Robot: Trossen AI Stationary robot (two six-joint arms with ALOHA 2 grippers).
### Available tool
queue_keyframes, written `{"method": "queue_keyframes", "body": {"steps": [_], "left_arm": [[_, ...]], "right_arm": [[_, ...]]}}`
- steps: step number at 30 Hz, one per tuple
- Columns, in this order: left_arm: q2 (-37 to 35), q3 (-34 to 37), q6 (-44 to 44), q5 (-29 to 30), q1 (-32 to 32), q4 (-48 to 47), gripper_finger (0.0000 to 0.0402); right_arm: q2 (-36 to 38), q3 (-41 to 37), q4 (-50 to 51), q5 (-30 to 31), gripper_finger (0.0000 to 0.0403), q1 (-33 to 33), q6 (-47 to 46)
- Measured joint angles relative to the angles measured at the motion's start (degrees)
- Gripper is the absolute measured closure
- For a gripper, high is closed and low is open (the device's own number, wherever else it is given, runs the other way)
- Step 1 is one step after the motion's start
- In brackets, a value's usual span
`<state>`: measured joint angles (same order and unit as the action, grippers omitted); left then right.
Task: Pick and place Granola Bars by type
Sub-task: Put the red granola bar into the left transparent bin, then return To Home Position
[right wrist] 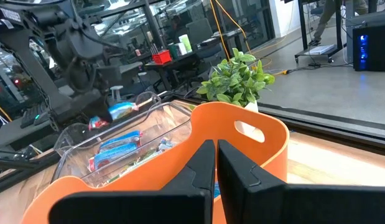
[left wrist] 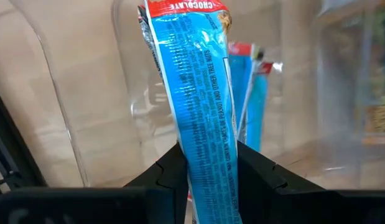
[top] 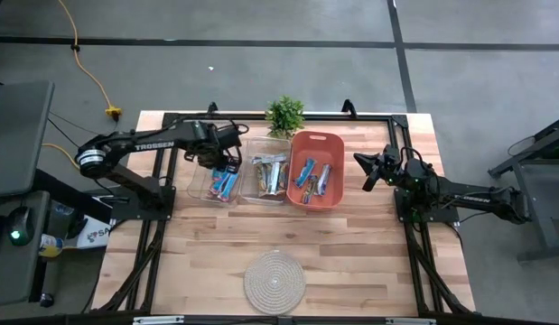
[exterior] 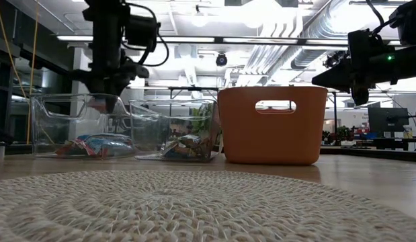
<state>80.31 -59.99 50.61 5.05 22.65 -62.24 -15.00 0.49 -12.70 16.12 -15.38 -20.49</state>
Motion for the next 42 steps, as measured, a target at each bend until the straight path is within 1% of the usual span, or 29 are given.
{"method": "queue_keyframes", "body": {"steps": [6, 11, 14, 21, 25, 28, 31, 34, 38, 42], "left_arm": [[0.0, 3.2, -1.3, -3.0, 0.0, 4.7, 0.0303], [0.0, 3.6, -1.1, -3.1, 0.0, 6.0, 0.0294], [0.0, 3.6, -1.3, -3.1, 0.0, 6.4, 0.0274], [0.0, 3.6, -1.7, -3.5, -0.2, 6.9, 0.021], [-1.4, 3.6, -4.7, -5.0, -0.2, 9.6, 0.0201], [-4.2, 3.6, -5.8, -4.9, -0.8, 14.5, 0.021], [-9.0, 3.6, -6.9, -4.2, -1.4, 23.1, 0.0229], [-13.6, 3.6, -10.5, -5.1, -1.4, 33.6, 0.0252], [-19.7, 3.6, -17.1, -8.5, -1.4, 43.1, 0.0284], [-25.0, 3.6, -21.4, -13.7, -1.4, 46.5, 0.0316]], "right_arm": [[0.0, 0.0, 0.0, 0.0, 0.0402, 0.0, 0.0], [0.0, 0.0, 0.0, 0.0, 0.0402, 0.0, 0.0], [0.0, 0.0, 0.0, 0.0, 0.0402, 0.0, 0.0], [0.0, 0.0, 0.0, 0.0, 0.0402, 0.0, 0.0], [0.0, 0.0, 0.0, 0.0, 0.0402, 0.0, 0.0], [0.0, 0.0, 0.0, 0.0, 0.0402, 0.0, 0.0], [0.0, 0.0, 0.0, 0.0, 0.0402, 0.0, 0.0], [0.0, 0.0, 0.0, 0.0, 0.0402, 0.0, 0.0], [0.0, 0.0, 0.0, 0.0, 0.0402, 0.0, 0.0], [0.0, 0.0, 0.0, 0.0, 0.0402, 0.0, 0.0]]}}
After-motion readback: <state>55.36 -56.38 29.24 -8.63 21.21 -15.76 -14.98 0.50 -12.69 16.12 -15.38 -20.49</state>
